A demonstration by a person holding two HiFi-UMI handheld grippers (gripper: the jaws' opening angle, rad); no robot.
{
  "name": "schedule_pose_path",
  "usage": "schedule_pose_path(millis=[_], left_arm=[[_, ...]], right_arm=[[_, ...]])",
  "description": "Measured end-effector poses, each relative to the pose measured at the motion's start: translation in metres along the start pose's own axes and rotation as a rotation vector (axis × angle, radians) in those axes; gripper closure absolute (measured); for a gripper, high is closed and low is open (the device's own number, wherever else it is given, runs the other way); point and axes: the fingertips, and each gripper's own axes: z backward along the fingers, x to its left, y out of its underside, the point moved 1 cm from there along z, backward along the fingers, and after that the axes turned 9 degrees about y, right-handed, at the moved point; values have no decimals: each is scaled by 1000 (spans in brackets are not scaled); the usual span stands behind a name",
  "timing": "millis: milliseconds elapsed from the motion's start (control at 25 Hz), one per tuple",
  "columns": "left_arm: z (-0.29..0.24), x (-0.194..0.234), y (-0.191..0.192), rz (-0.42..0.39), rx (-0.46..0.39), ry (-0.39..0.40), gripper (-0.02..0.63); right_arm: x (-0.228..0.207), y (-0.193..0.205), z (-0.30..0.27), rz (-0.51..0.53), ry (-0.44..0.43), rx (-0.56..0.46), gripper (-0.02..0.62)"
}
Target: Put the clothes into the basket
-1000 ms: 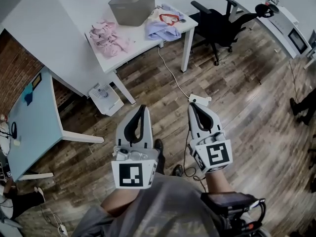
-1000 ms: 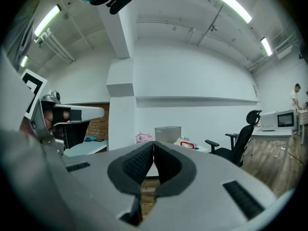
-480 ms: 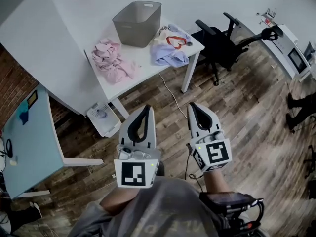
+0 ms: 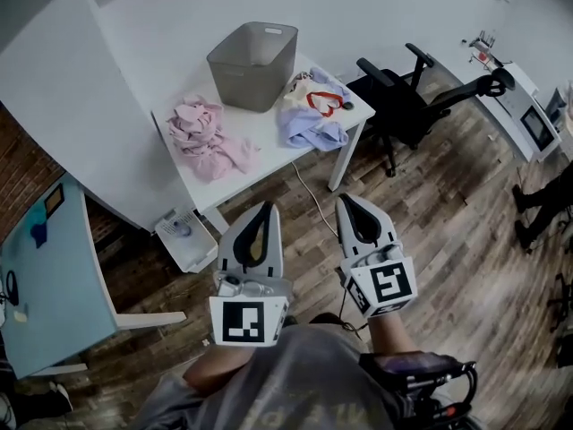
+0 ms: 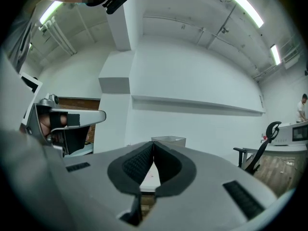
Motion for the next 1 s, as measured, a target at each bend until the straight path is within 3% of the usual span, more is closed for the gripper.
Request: schedule_pose_path(millis=[360,560,1000], left_arm=[[-48,11,33,15,53,6,598],[-101,18,54,29,86,1,598],[-228,24,65,-26,104,-22,598]], right_arm=[[-40,21,-38,-10,29,34,588],[-76,36,-78,-16,26,56,589],[-166,44,-173,-58,-12,53,588]])
